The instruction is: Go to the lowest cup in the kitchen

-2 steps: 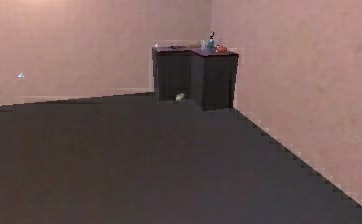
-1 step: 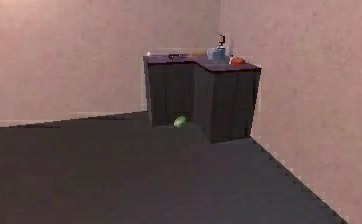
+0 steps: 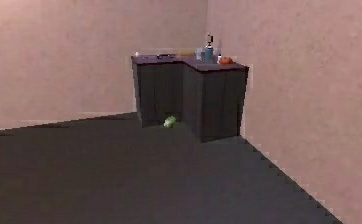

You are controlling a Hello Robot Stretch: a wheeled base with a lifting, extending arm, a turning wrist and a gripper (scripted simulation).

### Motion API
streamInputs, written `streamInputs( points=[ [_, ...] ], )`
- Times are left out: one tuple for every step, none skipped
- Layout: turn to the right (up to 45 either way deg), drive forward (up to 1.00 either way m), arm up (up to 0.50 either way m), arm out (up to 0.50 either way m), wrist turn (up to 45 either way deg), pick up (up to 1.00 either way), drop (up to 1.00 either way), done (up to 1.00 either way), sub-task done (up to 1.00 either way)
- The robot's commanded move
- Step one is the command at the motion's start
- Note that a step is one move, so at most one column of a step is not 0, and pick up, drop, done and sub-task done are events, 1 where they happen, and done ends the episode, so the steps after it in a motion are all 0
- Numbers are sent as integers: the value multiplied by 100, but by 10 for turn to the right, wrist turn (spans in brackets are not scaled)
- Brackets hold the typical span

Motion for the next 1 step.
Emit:
streamInputs(
  points=[
    [0,100,0,0,0,0,0,0,0]
  ],
)
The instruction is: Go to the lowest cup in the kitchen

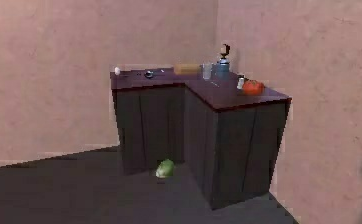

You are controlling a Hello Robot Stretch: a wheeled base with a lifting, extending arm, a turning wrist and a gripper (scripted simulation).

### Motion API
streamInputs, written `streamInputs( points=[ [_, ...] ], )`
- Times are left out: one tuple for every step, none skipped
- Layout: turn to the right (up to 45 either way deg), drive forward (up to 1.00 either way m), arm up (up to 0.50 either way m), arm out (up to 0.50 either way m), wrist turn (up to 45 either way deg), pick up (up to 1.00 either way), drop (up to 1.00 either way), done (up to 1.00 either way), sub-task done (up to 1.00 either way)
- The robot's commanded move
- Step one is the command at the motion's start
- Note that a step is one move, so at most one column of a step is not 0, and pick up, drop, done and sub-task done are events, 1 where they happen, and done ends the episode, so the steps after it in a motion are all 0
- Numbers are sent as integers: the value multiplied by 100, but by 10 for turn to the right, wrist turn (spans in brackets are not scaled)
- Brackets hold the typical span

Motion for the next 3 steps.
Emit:
streamInputs(
  points=[
    [0,95,0,0,0,0,0,0,0],
    [-450,0,0,0,0,0,0,0,0],
    [-450,0,0,0,0,0,0,0,0]
  ],
)
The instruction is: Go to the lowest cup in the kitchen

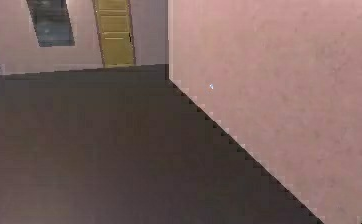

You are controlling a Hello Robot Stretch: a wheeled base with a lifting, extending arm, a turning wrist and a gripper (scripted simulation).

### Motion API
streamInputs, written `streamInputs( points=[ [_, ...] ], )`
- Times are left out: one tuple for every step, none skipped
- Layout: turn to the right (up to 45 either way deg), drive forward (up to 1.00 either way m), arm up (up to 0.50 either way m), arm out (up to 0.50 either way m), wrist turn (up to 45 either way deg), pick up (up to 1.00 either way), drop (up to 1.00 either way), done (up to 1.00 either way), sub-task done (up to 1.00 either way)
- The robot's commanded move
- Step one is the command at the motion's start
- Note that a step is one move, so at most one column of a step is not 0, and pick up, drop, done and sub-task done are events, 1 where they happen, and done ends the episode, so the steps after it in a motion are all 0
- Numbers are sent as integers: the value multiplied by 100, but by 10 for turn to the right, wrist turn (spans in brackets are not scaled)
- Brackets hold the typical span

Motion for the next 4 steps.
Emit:
streamInputs(
  points=[
    [-450,0,0,0,0,0,0,0,0],
    [-360,0,0,0,0,0,0,0,0],
    [0,20,0,0,0,0,0,0,0],
    [390,0,0,0,0,0,0,0,0]
  ],
)
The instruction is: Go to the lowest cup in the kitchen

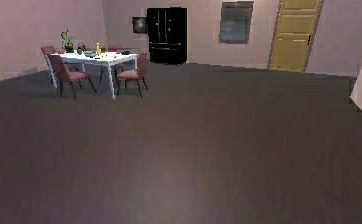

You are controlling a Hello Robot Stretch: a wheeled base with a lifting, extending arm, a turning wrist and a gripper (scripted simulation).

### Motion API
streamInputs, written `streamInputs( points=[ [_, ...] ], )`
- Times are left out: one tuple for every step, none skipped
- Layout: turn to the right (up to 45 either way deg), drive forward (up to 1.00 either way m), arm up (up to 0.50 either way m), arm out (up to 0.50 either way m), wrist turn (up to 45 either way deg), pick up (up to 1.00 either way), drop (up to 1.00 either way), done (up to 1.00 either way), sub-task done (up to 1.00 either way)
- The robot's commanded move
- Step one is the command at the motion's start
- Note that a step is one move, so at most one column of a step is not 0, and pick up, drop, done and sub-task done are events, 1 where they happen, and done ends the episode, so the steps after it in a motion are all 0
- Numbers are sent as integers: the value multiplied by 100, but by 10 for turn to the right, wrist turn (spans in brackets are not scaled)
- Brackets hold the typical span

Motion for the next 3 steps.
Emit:
streamInputs(
  points=[
    [0,100,0,0,0,0,0,0,0],
    [0,100,0,0,0,0,0,0,0],
    [0,100,0,0,0,0,0,0,0]
  ],
)
